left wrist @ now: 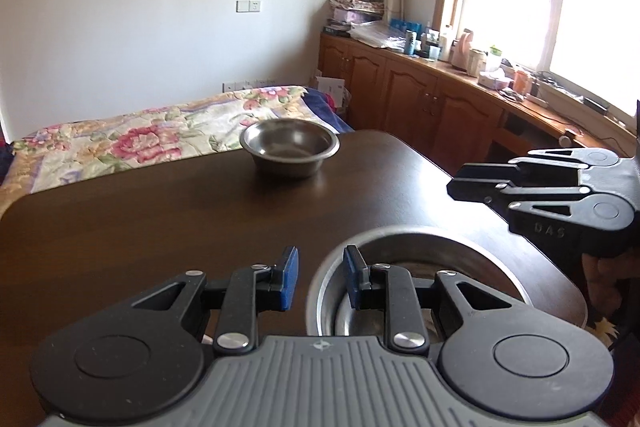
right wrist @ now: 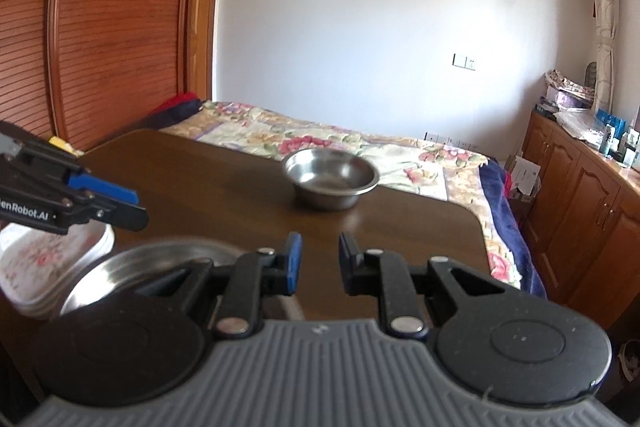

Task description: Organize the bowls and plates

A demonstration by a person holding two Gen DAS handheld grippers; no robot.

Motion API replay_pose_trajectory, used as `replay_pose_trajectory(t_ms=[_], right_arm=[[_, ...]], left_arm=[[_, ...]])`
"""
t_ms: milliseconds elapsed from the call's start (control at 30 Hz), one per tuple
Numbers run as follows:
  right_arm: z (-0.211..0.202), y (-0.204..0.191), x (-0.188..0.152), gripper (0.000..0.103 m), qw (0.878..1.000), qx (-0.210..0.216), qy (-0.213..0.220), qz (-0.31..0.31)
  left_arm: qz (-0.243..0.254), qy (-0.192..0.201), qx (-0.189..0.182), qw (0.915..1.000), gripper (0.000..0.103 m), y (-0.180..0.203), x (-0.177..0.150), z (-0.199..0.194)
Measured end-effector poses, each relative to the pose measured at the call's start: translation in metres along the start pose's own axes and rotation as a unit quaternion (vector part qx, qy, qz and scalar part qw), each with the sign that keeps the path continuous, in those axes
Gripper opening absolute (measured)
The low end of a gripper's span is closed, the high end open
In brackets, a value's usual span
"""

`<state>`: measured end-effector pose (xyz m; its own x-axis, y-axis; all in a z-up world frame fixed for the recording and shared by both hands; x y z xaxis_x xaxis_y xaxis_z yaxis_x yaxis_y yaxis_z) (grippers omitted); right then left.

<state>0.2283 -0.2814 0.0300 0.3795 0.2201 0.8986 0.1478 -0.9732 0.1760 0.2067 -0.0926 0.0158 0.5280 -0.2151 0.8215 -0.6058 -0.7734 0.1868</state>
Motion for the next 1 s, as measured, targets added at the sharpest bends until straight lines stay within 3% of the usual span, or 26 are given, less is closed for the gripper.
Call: replay_pose_trajectory(t_ms=[533,600,667,733,800,933,1000], right_arm=[[0.037,0.033,0.024,0.022,1.0,-0.012,0.01,0.016],[0.044,0.037,0.026,0.022,1.0,-0.009,0.008,0.023],[0.053,0.042,0.027,0.022,0.999,-0.002,0.002,0.037],[0.061,0.044,0.028,0.022,0.999,-0.001,0.0,0.041],[0.07,0.045,0.029,0.022,0.999,-0.005,-0.002,0.04],[0.088,0.047,0.032,0.039,0.999,-0.008,-0.007,0.045],[0.097,0.047,0.033,0.041,0.999,-0.009,-0.009,0.044]], left_arm=[[0.009,0.0,0.024,0.9997,0.028,-0.021,0.038,0.029],[0.009,0.0,0.027,0.9996,0.046,-0.026,0.044,0.035],[0.006,0.002,0.028,0.9996,0.057,-0.03,0.049,0.041],[0.002,0.003,0.027,0.9996,0.06,-0.034,0.055,0.047],[-0.002,0.006,0.028,0.9996,0.071,-0.039,0.061,0.052],[-0.006,0.014,0.034,0.9993,0.078,-0.051,0.071,0.064],[-0.012,0.02,0.04,0.9989,0.086,-0.06,0.075,0.07]])
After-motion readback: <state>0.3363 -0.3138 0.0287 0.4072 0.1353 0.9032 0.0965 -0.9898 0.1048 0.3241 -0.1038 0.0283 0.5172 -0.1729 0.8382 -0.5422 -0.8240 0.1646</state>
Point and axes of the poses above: each gripper's, at about its wrist camera, not at the fingertips, and z roughly the way its jaws point, y to its right, x to its top, the point moved 5 cm from there along z, roughly the way its jaws point, and after that the axes turned 11 degrees about -x, right-handed, at the moved point
